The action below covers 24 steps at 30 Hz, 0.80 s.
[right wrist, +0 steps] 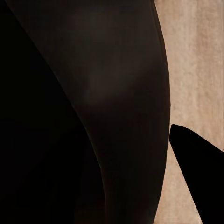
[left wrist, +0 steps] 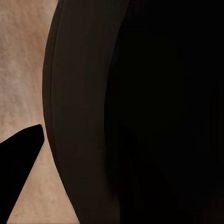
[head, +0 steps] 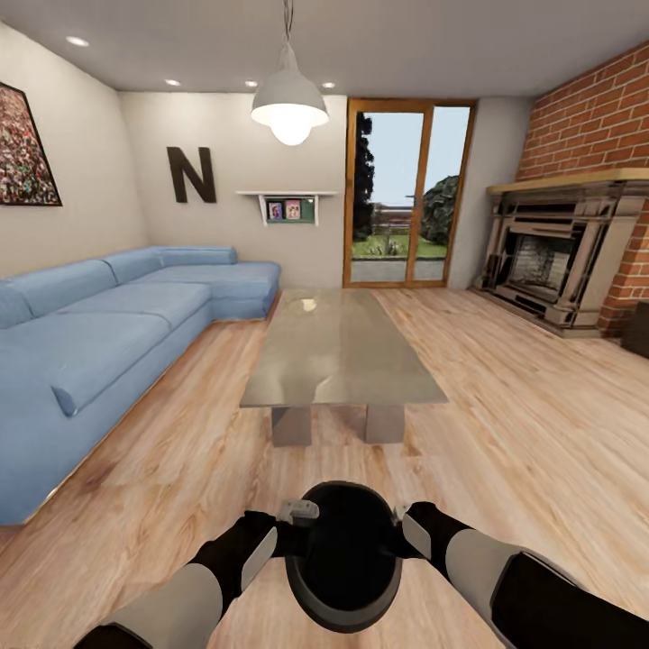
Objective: Place each of the two pumpkins and all three candles from the living room inside a cabinet in the living room (use any cabinet), then make sure every cabinet is closed, and position the cauldron so it is next to a table in the living room.
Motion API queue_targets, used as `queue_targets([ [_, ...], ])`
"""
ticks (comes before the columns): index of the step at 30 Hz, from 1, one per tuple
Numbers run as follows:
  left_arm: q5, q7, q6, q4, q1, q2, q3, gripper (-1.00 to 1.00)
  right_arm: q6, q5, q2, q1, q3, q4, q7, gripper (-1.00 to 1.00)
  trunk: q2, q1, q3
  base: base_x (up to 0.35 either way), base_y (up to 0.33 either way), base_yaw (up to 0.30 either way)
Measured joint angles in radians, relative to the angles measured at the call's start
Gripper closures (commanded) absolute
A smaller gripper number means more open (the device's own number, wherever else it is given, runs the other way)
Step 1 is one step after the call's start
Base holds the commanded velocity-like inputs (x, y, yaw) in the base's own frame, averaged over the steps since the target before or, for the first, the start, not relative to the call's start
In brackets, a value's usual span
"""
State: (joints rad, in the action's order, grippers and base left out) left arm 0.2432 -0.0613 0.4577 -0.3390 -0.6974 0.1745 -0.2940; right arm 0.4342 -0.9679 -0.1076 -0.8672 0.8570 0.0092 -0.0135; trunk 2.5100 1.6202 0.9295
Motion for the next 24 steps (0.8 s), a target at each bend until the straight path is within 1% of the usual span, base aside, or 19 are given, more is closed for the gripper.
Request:
queue_targets([
  [9,0.0,0.0,0.0,0.0,0.0,0.0,0.0,1.0,0.0,0.003,0.0,0.0,-0.002,0.0,0.0,1.0,0.0,0.0,0.0,0.234,-0.265,0.287],
  [12,0.001,0.0,0.0,0.0,0.0,0.0,-0.001,1.0,0.0,0.002,0.0,0.0,-0.001,0.0,0.001,1.0,0.0,0.0,0.0,0.188,-0.282,0.143],
  [17,0.001,0.0,0.0,0.0,0.0,0.0,-0.001,1.0,0.0,0.001,0.0,0.0,-0.001,0.0,0.0,1.0,0.0,0.0,0.0,0.043,-0.287,0.022],
  [22,0.0,0.0,0.0,0.0,0.0,0.0,0.0,1.0,0.001,0.002,0.0,0.0,-0.001,0.0,0.0,1.0,0.0,0.0,0.0,0.003,-0.287,0.214],
  [24,0.001,0.0,0.0,0.0,0.0,0.0,0.0,1.0,0.0,0.002,0.0,0.0,-0.001,0.0,0.0,1.0,0.0,0.0,0.0,0.0,-0.153,0.15],
])
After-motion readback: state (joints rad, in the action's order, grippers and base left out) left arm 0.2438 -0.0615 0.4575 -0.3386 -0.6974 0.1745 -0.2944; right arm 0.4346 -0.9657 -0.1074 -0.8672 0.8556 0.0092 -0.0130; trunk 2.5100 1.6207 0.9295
